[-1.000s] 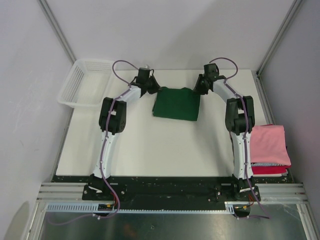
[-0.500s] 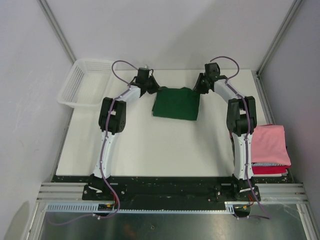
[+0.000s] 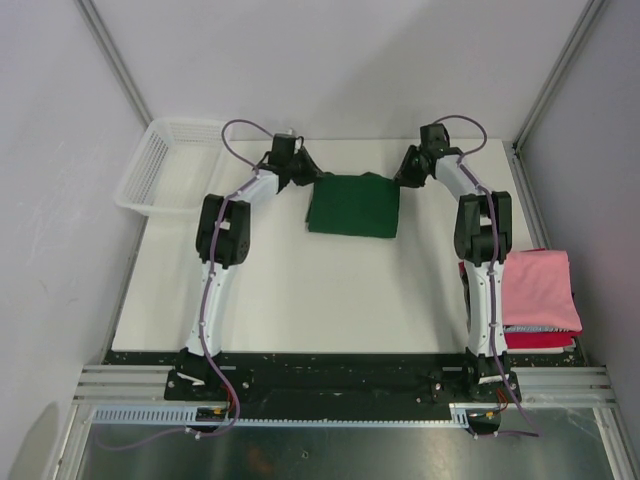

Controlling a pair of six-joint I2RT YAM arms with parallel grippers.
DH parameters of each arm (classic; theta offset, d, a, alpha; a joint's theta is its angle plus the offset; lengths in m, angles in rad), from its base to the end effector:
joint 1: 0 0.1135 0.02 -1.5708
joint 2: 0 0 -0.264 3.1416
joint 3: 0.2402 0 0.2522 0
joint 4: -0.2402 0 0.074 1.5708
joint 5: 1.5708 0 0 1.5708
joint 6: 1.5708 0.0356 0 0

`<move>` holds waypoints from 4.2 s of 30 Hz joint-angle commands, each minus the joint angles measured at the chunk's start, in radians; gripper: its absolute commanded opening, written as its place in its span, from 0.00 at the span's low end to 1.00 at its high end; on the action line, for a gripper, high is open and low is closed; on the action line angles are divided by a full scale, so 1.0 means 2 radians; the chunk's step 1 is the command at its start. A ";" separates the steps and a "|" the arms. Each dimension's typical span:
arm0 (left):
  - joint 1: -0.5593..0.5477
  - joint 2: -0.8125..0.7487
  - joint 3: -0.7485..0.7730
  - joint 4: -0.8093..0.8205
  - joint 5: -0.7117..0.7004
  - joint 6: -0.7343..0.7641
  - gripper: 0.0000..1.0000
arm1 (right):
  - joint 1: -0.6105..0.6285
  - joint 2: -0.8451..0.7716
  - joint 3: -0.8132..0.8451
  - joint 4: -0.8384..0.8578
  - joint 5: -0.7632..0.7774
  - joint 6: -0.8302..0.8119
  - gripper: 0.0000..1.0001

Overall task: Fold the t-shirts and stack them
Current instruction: Smooth out wrinkles on the folded tshirt, then put the neatly folded tshirt into the corner of the board with both arms

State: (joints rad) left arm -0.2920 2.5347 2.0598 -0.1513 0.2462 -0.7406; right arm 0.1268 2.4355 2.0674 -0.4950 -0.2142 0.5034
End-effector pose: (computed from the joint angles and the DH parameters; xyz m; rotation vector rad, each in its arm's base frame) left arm 0.5434 -0.1724 0.1418 -0.3701 2.2765 -0.8282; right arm 0.5364 0.0760 0.1700 0.3675 2.4547 0.5374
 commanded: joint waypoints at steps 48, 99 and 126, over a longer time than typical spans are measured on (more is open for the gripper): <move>-0.016 -0.250 -0.359 -0.003 0.086 0.081 0.47 | 0.089 -0.301 -0.316 -0.014 0.045 0.040 0.31; 0.074 -0.620 -0.699 -0.111 -0.174 -0.002 0.00 | 0.021 -0.333 -0.464 -0.092 0.413 0.002 0.38; 0.100 -0.633 -0.682 -0.137 -0.177 0.028 0.00 | 0.064 -0.316 -0.448 -0.088 0.383 0.026 0.00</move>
State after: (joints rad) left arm -0.1051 1.3010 0.6579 -0.4084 -0.0700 -0.7155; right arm 0.1989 1.8404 1.1301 -0.7021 0.6109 0.5049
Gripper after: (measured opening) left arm 0.009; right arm 0.014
